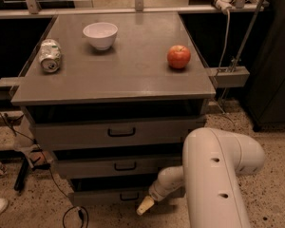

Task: Open bottom drawer

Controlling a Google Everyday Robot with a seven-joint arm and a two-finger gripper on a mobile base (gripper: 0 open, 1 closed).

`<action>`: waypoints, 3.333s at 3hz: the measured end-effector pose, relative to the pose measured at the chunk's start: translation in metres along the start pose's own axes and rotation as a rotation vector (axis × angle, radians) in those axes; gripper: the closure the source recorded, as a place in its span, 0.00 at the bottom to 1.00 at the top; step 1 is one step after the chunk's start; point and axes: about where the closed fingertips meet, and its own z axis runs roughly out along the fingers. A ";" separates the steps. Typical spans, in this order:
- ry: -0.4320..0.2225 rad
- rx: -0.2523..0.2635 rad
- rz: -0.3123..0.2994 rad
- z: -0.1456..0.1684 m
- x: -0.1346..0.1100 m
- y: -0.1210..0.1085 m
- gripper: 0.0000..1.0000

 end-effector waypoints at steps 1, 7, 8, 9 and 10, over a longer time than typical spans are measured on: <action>0.000 0.000 0.000 -0.003 -0.001 0.001 0.00; 0.013 0.035 0.134 -0.036 0.072 0.028 0.00; 0.019 0.022 0.144 -0.037 0.099 0.052 0.00; -0.006 0.073 0.114 -0.051 0.074 0.040 0.00; -0.042 0.133 0.079 -0.081 0.051 0.030 0.00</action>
Offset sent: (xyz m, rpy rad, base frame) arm -0.0734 -0.0280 -0.0149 -0.0839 0.1224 -0.0264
